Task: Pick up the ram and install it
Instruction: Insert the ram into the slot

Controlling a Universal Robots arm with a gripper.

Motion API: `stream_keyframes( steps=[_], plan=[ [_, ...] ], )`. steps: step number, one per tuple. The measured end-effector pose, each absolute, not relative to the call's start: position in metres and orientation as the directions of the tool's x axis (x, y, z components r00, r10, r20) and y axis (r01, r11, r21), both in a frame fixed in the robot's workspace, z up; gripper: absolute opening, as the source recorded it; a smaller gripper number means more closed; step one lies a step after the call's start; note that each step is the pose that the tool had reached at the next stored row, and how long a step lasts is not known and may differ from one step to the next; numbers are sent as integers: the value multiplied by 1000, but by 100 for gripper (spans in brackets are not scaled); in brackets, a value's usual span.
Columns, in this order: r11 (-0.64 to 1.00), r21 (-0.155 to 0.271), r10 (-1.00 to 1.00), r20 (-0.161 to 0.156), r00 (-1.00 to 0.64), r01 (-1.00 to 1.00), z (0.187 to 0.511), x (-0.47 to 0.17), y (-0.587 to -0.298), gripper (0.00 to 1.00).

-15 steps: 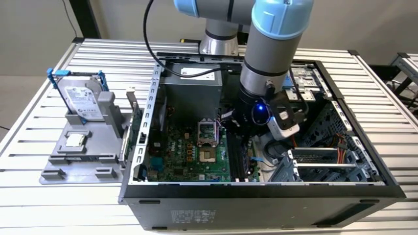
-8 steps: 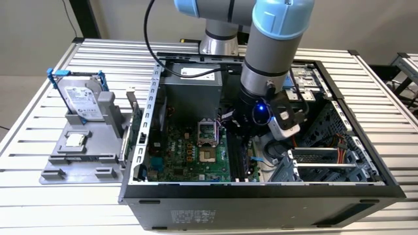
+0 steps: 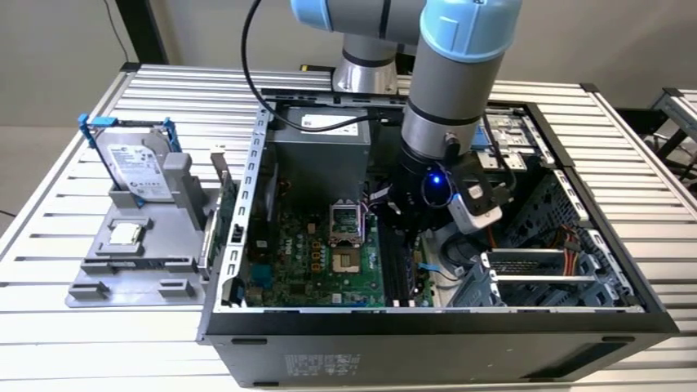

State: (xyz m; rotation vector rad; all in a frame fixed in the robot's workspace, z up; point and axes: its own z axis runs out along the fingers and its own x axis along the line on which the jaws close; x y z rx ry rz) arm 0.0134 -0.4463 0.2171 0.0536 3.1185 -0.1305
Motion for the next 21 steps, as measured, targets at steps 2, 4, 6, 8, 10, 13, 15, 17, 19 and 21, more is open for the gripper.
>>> stream_keyframes(
  steps=[2, 4, 6, 8, 10, 13, 15, 17, 19, 21],
  plan=[
    [996, -83, 34, -21, -999, 35, 217, 13, -446, 0],
    [996, -83, 33, -21, -999, 35, 217, 13, -446, 0],
    [996, -83, 33, -21, -999, 35, 217, 13, -446, 0],
    [996, -83, 29, -21, -999, 31, 217, 13, -446, 0],
    [996, -83, 23, -21, -1000, 25, 217, 13, -446, 0],
    [996, -83, 11, -21, -1000, 13, 217, 13, -446, 0],
    [997, -83, 5, -21, -1000, 7, 217, 12, -446, 0],
    [997, -83, 2, -21, -1000, 4, 217, 10, -446, 0],
    [996, -84, 2, -21, -1000, 4, 216, 11, -446, 0],
    [997, -83, 2, -21, -1000, 4, 212, 11, -446, 0]
  ],
)
